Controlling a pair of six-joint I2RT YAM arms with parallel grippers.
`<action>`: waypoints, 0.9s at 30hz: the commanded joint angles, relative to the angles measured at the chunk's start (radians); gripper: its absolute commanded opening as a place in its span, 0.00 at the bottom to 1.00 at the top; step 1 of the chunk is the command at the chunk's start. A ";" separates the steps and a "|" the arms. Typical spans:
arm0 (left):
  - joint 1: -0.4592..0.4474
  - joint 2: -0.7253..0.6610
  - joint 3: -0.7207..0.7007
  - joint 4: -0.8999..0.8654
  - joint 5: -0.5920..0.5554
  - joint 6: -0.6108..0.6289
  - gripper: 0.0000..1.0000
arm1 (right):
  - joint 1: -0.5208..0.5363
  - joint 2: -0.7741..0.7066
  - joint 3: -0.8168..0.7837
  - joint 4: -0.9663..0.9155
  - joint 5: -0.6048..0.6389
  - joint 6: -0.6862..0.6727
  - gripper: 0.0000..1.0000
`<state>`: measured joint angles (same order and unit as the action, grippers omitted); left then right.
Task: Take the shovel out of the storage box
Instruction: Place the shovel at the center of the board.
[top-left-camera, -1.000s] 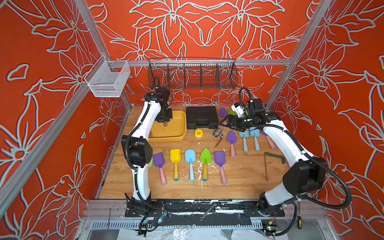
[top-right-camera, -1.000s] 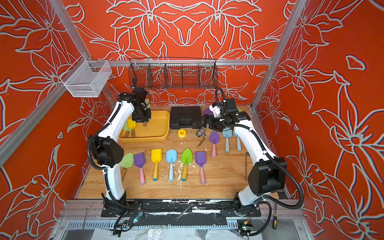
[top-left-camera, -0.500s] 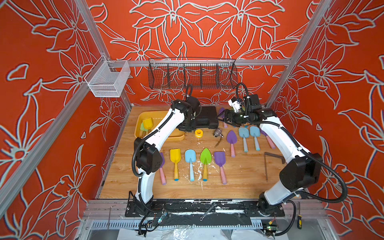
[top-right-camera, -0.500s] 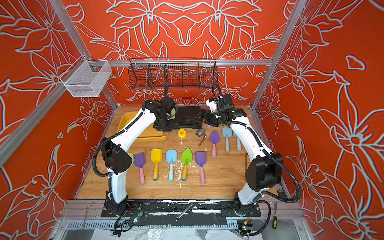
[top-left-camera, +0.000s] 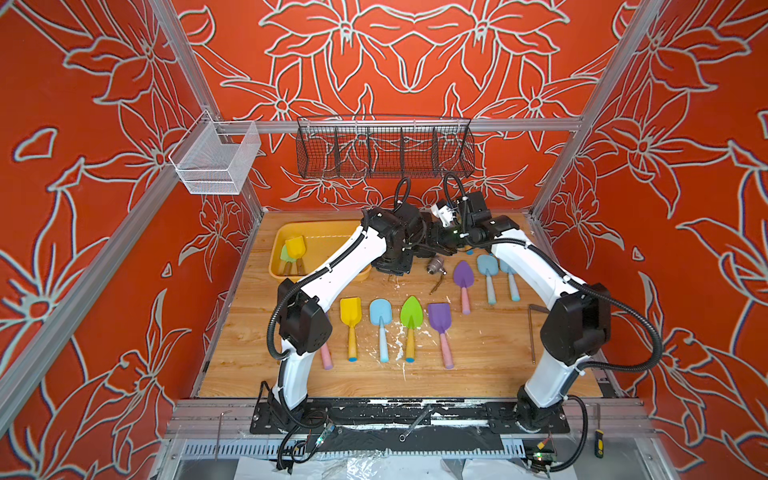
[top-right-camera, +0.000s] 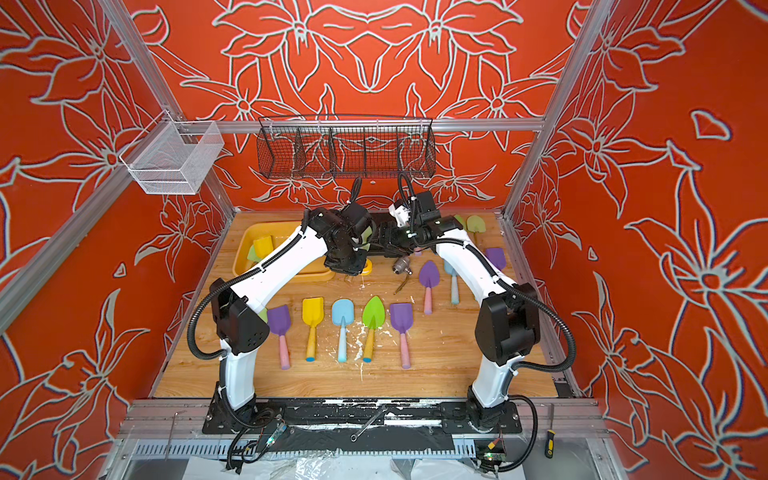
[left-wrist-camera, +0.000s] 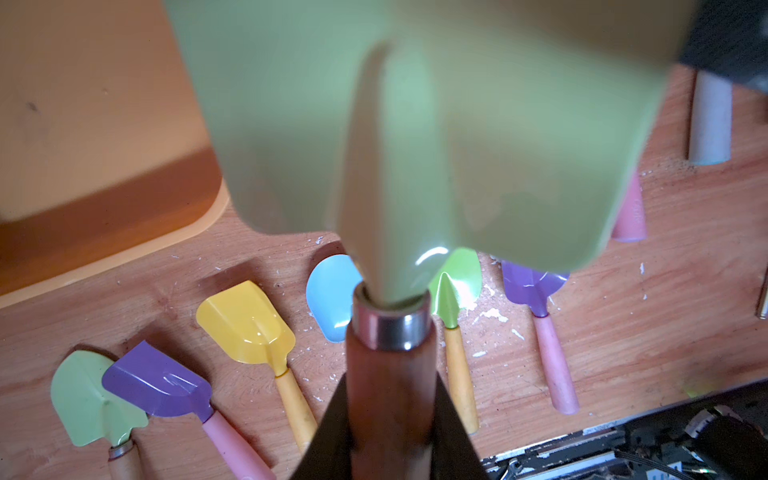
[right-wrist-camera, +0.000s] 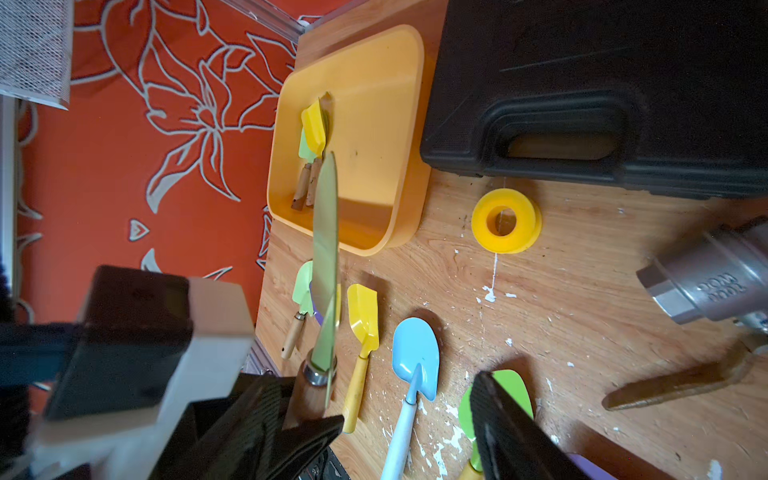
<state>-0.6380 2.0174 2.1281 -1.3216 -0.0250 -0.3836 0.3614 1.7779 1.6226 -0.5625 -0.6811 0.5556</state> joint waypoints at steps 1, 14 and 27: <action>-0.008 -0.010 0.015 0.012 0.032 -0.020 0.00 | 0.008 0.028 0.028 0.038 0.014 0.040 0.70; -0.009 -0.009 0.025 0.068 0.129 -0.010 0.11 | 0.009 0.051 0.032 0.050 -0.042 0.041 0.00; 0.075 -0.297 -0.250 0.372 0.338 0.116 0.87 | -0.058 -0.031 0.068 -0.156 -0.075 -0.247 0.00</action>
<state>-0.6090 1.8259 1.9472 -1.0523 0.2443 -0.3252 0.3218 1.8153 1.6428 -0.6449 -0.7357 0.4362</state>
